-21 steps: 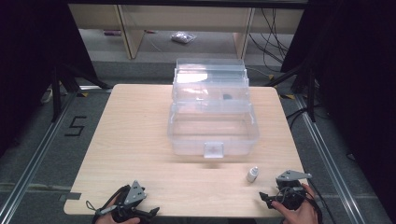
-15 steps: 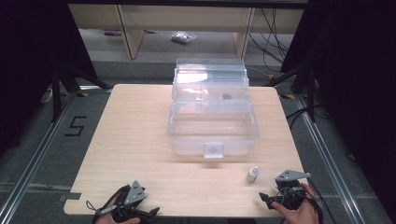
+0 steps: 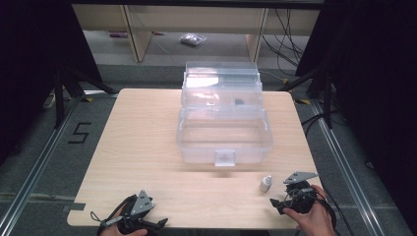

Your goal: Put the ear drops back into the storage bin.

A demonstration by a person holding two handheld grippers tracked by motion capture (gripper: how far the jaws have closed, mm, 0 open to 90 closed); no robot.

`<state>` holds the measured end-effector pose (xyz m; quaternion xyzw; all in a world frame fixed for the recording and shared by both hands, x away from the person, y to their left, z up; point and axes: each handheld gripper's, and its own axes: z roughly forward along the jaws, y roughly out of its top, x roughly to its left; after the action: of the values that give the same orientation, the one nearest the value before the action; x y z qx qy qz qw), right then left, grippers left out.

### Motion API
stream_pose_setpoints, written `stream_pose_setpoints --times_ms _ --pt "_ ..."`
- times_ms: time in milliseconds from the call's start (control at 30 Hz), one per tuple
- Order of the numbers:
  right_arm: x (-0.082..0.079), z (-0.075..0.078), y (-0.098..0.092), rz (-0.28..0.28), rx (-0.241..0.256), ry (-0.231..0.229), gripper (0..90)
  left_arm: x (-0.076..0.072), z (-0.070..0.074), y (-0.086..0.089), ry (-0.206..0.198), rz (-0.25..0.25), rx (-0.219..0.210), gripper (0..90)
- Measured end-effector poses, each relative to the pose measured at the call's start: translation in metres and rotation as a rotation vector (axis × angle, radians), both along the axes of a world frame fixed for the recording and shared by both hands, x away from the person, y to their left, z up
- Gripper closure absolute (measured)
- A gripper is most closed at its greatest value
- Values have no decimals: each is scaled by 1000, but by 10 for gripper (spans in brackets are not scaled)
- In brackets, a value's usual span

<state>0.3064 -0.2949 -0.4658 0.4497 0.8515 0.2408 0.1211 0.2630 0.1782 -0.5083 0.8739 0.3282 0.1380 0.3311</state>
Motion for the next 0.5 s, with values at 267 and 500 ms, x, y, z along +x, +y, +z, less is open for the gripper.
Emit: stream_pose_setpoints --times_ms 267,500 --pt "13 8 9 40 -53 68 239 -1 0 0 3 7 -6 151" --pt "23 16 14 70 -91 86 250 0 0 0 -2 1 1 151"
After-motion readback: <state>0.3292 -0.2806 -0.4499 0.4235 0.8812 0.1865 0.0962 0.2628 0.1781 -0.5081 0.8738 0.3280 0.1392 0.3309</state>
